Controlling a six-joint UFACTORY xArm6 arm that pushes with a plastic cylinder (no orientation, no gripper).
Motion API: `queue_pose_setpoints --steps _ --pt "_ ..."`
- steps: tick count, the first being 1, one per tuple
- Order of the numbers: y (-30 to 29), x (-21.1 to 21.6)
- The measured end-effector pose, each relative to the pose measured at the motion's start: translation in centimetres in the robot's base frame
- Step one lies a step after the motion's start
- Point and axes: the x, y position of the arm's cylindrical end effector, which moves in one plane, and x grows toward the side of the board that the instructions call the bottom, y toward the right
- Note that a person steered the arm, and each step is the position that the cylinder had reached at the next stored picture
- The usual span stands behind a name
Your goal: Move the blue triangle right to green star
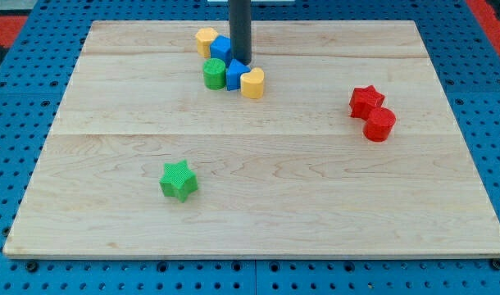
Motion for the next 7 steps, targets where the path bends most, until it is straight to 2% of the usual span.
queue_pose_setpoints --steps 2,3,4,5,6,7 --pt "-0.6 9.8" --pt "-0.7 13.2" --pt "-2.3 9.8" --pt "-4.6 12.0" --pt "-3.5 17.4" --pt "-1.6 17.0"
